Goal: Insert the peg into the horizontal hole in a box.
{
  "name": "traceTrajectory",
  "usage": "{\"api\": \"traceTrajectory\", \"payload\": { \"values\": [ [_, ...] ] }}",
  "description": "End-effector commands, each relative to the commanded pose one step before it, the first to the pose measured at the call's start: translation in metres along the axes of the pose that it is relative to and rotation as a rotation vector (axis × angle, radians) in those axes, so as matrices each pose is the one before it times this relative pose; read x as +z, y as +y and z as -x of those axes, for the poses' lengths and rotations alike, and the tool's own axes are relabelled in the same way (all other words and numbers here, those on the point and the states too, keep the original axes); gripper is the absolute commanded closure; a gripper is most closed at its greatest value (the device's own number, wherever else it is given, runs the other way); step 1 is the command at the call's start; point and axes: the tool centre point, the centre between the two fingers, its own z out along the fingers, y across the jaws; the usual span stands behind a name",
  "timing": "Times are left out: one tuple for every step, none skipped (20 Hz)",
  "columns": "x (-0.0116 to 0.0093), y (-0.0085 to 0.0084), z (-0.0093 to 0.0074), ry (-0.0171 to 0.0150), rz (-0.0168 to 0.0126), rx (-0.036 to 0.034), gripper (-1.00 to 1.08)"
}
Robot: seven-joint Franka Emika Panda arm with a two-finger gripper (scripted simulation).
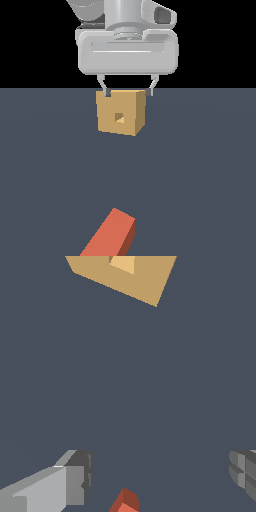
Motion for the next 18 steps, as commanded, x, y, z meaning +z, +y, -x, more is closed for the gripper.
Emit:
{"api": "traceTrajectory", "payload": {
  "values": [
    [0.00001, 0.00001, 0.00001, 0.0, 0.0, 0.0, -0.92],
    [0.00027, -0.00002, 0.00067, -0.00002, 0.0, 0.0012, -0.92],
    [0.00086, -0.00005, 0.00227, -0.00003, -0.00006, 0.00403, -0.92],
    [0.00144, -0.00009, 0.00367, -0.00005, -0.0001, 0.00651, -0.92],
    [0.00201, -0.00013, 0.00514, -0.00007, -0.00014, 0.00913, -0.92],
    [0.00257, -0.00018, 0.00659, -0.00009, -0.00018, 0.0117, -0.92],
    [0.00313, -0.00022, 0.00801, -0.0001, -0.00022, 0.01422, -0.92],
    [0.00368, -0.00027, 0.0094, -0.00011, -0.00026, 0.0167, -0.92],
    [0.00422, -0.00033, 0.01078, -0.00012, -0.0003, 0.01915, -0.92],
    [0.00474, -0.00038, 0.0121, -0.00012, -0.00034, 0.0215, -0.92],
    [0.00525, -0.00043, 0.01339, -0.00011, -0.00038, 0.02381, -0.92],
    [0.00575, -0.00049, 0.01462, -0.00009, -0.00042, 0.02601, -0.92],
    [0.00622, -0.00054, 0.01579, -0.00006, -0.00047, 0.02812, -0.92],
    [0.00667, -0.0006, 0.0169, -0.00001, -0.00051, 0.03012, -0.92],
    [0.00711, -0.00065, 0.01796, 0.00004, -0.00056, 0.03202, -0.92],
    [0.00752, -0.0007, 0.01896, 0.0001, -0.00061, 0.03384, -0.92],
    [0.00767, -0.00072, 0.01928, 0.00015, -0.00064, 0.03443, -0.92],
    [0.00709, -0.00064, 0.01776, 0.00024, -0.00063, 0.03176, -0.92]
  ]
}}
